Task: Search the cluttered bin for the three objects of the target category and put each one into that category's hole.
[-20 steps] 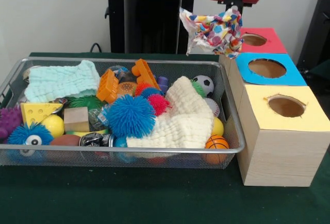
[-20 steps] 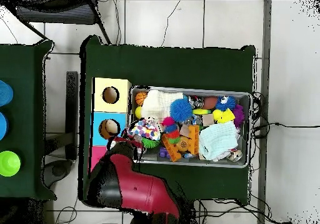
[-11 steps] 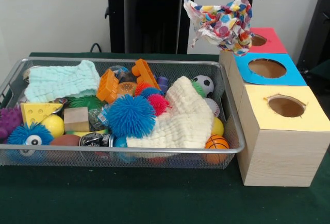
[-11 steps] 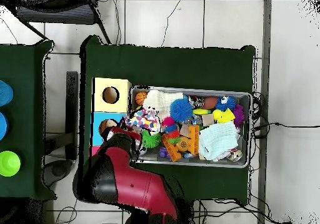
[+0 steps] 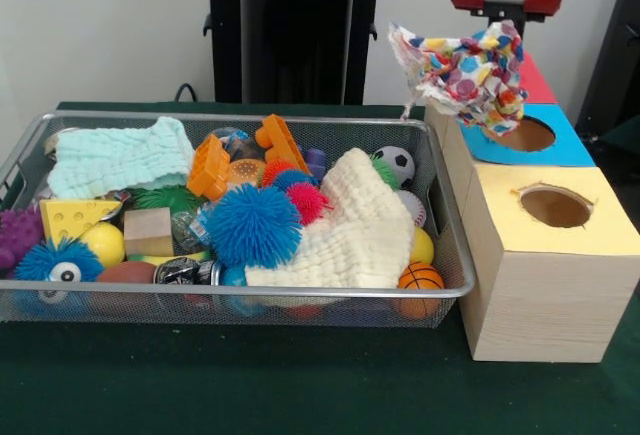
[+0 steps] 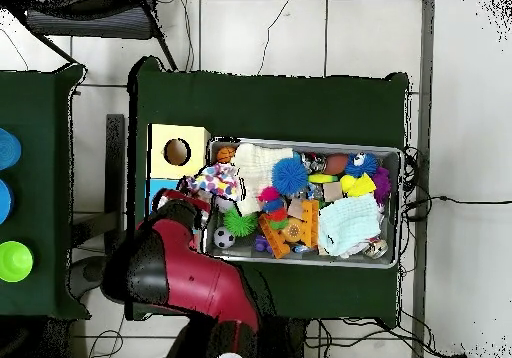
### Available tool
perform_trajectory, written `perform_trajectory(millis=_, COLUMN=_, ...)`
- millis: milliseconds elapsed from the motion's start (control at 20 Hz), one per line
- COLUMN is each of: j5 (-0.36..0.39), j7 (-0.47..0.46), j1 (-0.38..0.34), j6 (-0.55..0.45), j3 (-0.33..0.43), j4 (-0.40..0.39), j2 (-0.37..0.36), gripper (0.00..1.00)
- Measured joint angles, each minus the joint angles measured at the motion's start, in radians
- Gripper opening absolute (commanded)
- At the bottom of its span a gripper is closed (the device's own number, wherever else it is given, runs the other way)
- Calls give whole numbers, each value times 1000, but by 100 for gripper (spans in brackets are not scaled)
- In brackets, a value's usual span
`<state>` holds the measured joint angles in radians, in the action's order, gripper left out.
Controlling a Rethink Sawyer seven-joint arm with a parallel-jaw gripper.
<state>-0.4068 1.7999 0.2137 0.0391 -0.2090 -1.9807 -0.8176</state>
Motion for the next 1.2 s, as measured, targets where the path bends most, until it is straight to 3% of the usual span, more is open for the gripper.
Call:
perform_trajectory(millis=500, j5=-112, j7=0, j1=80, j6=24, j3=3, j4=24, j2=86, gripper=0)
perform_trajectory(millis=1200, j5=-126, j7=42, j1=35, j6=111, j3=60, j4=44, j2=133, gripper=0)
